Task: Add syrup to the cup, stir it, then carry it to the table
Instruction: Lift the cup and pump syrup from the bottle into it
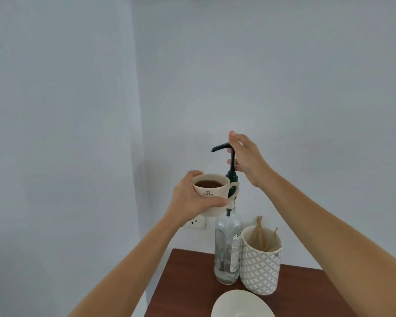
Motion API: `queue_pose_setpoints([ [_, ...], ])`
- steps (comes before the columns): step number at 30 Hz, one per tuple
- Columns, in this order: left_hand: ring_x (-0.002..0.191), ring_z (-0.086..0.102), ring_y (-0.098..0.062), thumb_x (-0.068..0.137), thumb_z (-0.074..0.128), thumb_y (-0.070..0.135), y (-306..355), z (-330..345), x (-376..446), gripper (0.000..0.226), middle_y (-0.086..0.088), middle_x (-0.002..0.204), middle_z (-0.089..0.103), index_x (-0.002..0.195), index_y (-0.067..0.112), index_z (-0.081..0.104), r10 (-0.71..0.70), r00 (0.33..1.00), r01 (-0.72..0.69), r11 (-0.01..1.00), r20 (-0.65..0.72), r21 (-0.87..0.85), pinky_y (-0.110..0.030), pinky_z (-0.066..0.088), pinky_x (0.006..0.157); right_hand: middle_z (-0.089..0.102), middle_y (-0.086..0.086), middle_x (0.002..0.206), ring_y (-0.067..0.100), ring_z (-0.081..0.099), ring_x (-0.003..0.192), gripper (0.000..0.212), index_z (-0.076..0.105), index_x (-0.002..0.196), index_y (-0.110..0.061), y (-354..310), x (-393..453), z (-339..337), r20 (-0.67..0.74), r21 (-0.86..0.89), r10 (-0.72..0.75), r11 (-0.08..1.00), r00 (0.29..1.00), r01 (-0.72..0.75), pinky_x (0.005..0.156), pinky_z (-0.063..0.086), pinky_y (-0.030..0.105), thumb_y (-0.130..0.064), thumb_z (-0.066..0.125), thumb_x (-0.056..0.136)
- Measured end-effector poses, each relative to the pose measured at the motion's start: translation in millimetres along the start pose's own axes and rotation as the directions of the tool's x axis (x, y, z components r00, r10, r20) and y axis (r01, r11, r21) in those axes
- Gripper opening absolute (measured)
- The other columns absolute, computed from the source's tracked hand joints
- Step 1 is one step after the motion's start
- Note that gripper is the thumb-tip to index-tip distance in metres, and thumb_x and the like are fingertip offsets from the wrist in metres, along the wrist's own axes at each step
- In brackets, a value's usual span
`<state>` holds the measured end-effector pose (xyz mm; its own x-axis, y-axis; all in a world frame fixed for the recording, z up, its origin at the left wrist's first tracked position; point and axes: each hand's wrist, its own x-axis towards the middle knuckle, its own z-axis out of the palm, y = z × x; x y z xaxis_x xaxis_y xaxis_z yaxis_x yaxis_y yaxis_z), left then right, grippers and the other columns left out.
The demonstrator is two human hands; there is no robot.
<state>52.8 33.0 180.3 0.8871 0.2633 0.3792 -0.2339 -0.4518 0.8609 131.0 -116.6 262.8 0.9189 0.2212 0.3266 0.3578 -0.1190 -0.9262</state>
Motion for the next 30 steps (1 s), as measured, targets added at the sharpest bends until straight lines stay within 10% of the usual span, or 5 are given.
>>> queue_pose_setpoints([
  [9, 0.108, 0.065, -0.02, 0.029, 0.087, 0.053, 21, -12, 31, 0.107, 0.001, 0.12, 0.066, 0.127, 0.025, 0.055, -0.006, 1.0, 0.006, 1.0, 0.009, -0.013, -0.031, 0.056, 0.076, 0.079, 0.016, 0.085, 0.03, 0.066, 0.062, 0.022, 0.052, 0.081, -0.013, 4, 16, 20, -0.115, 0.166, 0.064, 0.985, 0.991, -0.044, 0.06, 0.049, 0.035, -0.031, 0.065, 0.085],
  [30, 0.108, 0.067, -0.02, 0.026, 0.089, 0.05, 22, -13, 46, 0.114, 0.0, 0.12, 0.068, 0.131, 0.022, 0.056, -0.01, 0.999, 0.013, 0.998, 0.044, -0.06, -0.029, 0.055, 0.075, 0.075, 0.004, 0.057, 0.027, 0.062, 0.056, 0.014, 0.055, 0.077, -0.009, 19, 24, 32, -0.209, 0.23, -0.006, 0.972, 0.978, 0.055, 0.061, 0.049, 0.039, -0.023, 0.058, 0.08],
])
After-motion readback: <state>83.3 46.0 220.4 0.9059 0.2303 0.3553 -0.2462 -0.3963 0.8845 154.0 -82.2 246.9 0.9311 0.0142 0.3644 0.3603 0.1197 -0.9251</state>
